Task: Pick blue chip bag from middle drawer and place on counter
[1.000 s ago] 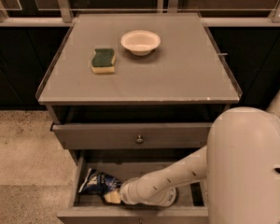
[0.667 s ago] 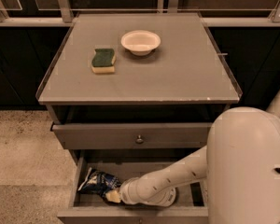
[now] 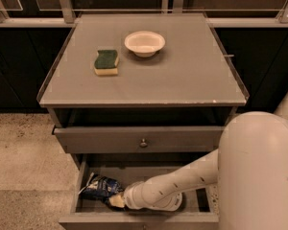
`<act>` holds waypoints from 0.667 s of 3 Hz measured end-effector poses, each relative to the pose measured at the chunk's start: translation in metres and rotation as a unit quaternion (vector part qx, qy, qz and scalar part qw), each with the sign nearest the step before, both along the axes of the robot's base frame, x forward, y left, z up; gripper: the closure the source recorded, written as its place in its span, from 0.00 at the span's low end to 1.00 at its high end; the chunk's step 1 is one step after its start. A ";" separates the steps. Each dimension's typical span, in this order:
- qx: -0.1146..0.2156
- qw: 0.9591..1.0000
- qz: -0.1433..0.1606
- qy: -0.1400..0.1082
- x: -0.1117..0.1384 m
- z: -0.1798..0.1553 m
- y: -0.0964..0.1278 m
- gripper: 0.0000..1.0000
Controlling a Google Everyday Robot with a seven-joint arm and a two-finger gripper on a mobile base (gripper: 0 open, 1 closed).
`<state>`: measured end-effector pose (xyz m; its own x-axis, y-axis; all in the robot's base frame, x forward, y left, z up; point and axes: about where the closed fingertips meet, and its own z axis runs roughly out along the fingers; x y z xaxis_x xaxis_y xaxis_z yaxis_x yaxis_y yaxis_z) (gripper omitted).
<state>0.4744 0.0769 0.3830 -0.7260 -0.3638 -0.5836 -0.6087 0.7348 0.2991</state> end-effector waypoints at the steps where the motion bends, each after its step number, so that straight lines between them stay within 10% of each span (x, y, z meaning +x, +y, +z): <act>1: 0.006 0.999 0.029 -0.013 -0.015 0.041 -0.023 1.00; 2: -0.001 1.000 0.012 0.014 -0.060 0.097 -0.083 1.00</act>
Offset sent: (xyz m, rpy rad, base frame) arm -0.1147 -0.2420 0.2966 -0.1703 -0.0875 -0.0932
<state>0.4142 -0.0060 0.4796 -0.7334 -0.3823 -0.5621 -0.6171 0.7213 0.3146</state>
